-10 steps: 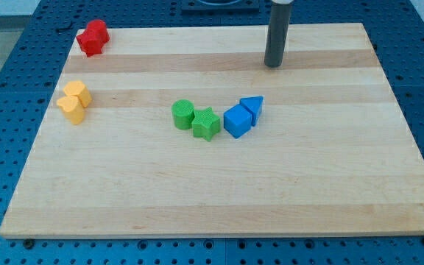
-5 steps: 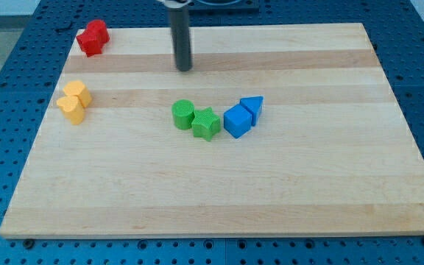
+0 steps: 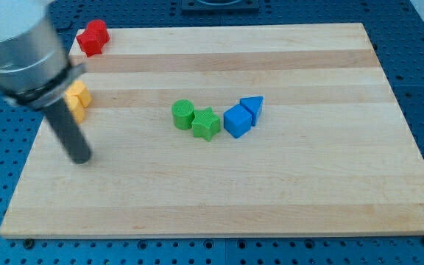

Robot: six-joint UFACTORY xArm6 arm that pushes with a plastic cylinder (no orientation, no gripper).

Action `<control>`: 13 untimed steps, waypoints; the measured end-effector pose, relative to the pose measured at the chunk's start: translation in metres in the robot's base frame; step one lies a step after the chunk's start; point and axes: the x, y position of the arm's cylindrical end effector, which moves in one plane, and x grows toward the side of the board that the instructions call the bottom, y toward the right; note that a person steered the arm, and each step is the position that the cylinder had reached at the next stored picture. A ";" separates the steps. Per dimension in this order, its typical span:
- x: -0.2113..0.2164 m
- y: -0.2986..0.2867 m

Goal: Move the yellow heart closer to the green circle

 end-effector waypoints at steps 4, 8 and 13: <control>-0.057 -0.019; -0.078 -0.053; -0.113 0.135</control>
